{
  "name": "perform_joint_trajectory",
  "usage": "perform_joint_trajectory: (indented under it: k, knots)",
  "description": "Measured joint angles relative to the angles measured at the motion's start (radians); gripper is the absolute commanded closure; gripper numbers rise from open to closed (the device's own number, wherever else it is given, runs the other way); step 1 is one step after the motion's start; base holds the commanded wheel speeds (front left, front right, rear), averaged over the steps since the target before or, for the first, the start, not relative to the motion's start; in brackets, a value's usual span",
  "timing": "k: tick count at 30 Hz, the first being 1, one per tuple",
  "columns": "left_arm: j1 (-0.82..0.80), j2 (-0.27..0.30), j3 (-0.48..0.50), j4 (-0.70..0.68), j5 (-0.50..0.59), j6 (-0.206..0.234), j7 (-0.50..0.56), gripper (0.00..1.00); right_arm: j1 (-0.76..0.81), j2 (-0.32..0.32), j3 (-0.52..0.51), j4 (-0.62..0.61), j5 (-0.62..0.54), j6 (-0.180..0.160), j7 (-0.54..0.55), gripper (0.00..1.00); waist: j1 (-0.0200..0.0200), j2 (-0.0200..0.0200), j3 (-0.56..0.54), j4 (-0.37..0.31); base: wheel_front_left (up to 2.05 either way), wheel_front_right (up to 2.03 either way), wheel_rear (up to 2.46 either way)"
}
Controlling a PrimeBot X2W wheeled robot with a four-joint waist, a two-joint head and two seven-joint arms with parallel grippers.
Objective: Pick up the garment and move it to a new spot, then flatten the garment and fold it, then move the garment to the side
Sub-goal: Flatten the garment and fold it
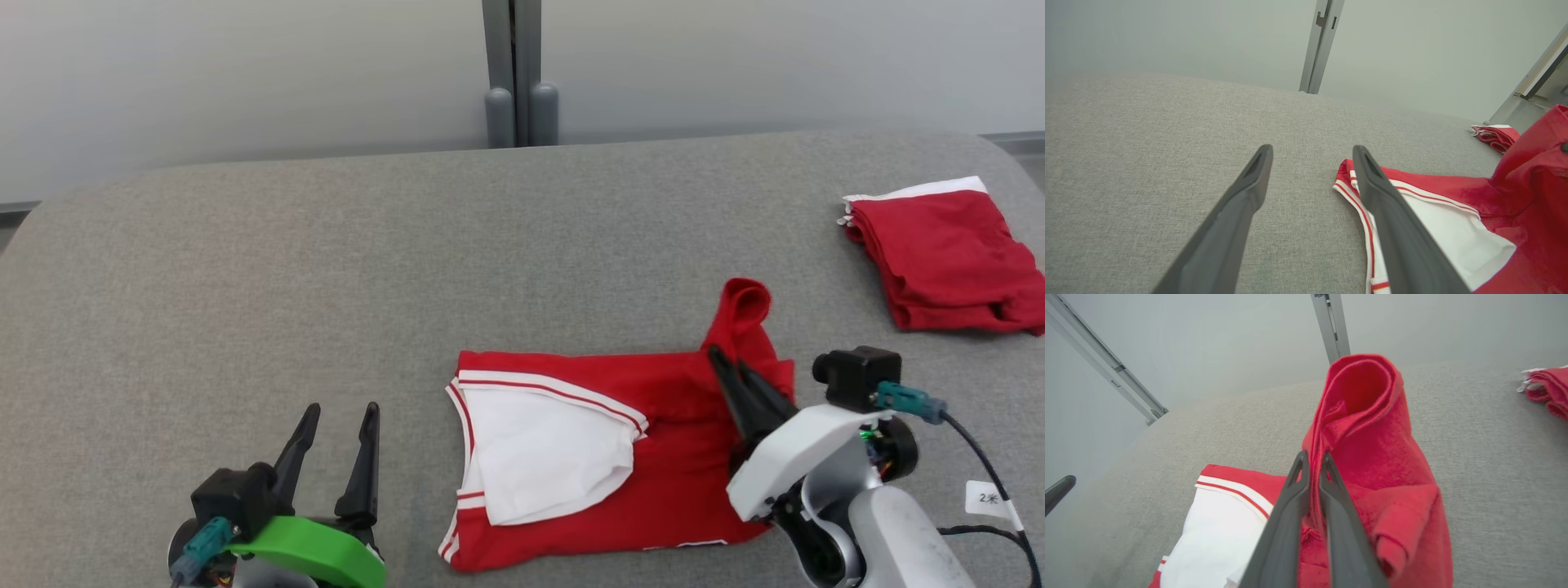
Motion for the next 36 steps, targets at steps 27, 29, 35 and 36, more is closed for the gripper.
perform_joint_trajectory:
  k: [27,29,35,36]
  knots:
    - [-0.028,-0.030,0.020,0.020,0.025,-0.023,0.000,0.00,-0.266,0.000,0.606,0.387,0.448,-0.001,-0.174,0.86,0.0000,0.0000,0.038,0.114,0.00,0.00,0.00]
    - [-0.029,-0.033,0.020,0.023,0.026,-0.028,0.000,0.00,-0.284,-0.001,0.637,0.403,0.464,-0.001,-0.174,0.51,0.0000,0.0000,0.038,0.114,0.00,0.00,0.00]
    - [-0.032,-0.045,0.025,0.033,0.033,-0.035,0.000,0.00,-0.330,0.000,0.712,0.408,0.499,-0.001,-0.188,0.00,0.0000,0.0000,0.033,0.112,0.00,0.00,0.00]
    - [-0.032,-0.048,0.027,0.033,0.034,-0.036,0.000,0.00,-0.337,0.000,0.715,0.408,0.499,-0.001,-0.200,0.00,0.0000,0.0000,0.033,0.111,0.00,0.00,0.00]
